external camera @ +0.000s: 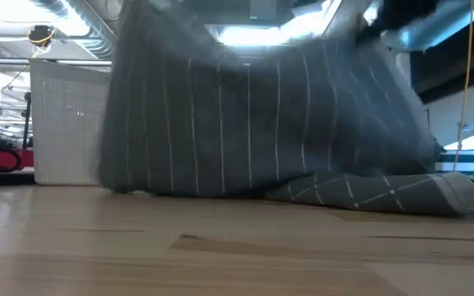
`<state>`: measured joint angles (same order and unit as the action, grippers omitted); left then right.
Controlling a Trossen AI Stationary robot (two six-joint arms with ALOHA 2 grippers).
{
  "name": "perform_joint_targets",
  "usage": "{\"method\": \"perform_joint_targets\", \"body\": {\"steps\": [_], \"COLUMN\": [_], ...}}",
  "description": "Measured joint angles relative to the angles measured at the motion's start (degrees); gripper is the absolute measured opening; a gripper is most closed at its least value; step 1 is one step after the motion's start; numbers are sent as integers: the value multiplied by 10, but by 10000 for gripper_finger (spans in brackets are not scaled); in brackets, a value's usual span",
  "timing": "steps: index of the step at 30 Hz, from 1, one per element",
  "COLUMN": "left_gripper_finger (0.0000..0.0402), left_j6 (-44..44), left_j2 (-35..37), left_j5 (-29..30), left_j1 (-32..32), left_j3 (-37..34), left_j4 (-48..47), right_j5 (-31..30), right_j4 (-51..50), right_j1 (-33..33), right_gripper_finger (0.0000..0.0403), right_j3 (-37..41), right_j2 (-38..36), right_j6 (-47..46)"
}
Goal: Fold towel
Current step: Fold the gray checkered towel
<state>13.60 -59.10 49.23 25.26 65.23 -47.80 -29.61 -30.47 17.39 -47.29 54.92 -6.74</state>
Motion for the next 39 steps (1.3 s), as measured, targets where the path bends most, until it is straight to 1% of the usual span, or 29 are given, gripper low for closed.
{"method": "perform_joint_targets", "body": {"steps": [2, 4, 7, 9, 12, 15, 17, 20, 22, 23, 26, 29, 32, 36, 39], "left_gripper_finger": [15, 15, 15, 15, 15, 15, 15, 15, 15, 15, 15, 15, 15, 15, 15], "left_j6": [31, 62, 124, 161, 160, 150, 153, 159, 160, 159, 155, 156, 164, 169, 177], "left_j2": [-13, -27, -51, -66, -95, -121, -137, -157, -167, -170, -175, -176, -176, -176, -176], "left_j5": [-8, -31, -72, -86, -98, -105, -112, -117, -120, -123, -134, -135, -135, -135, -135], "left_j1": [11, 14, 16, 22, 26, 21, 18, 15, 14, 12, 12, 12, 12, 12, 12], "left_j3": [-32, -57, -87, -114, -139, -151, -151, -151, -151, -151, -151, -151, -151, -151, -151], "left_j4": [12, 21, 26, 37, 52, 51, 46, 52, 49, 50, 48, 49, 50, 53, 54], "right_j5": [20, 33, 44, 48, 48, 55, 62, 92, 120, 134, 169, 204, 244, 247, 250], "right_j4": [75, 157, 243, 285, 305, 307, 307, 298, 284, 260, 169, 72, 4, -60, -157], "right_j1": [11, 25, 52, 72, 91, 101, 100, 100, 100, 100, 100, 100, 100, 100, 99], "right_gripper_finger": [2, 2, 1, 1, 6, 20, 32, 60, 83, 96, 129, 154, 167, 169, 166], "right_j3": [65, 112, 156, 168, 172, 172, 172, 172, 171, 166, 134, 102, 67, 29, -18], "right_j2": [14, 34, 76, 110, 164, 214, 246, 276, 279, 278, 268, 266, 265, 264, 264], "right_j6": [-13, -16, -30, -43, -67, -112, -149, -200, -212, -218, -231, -245, -246, -242, -245]}}
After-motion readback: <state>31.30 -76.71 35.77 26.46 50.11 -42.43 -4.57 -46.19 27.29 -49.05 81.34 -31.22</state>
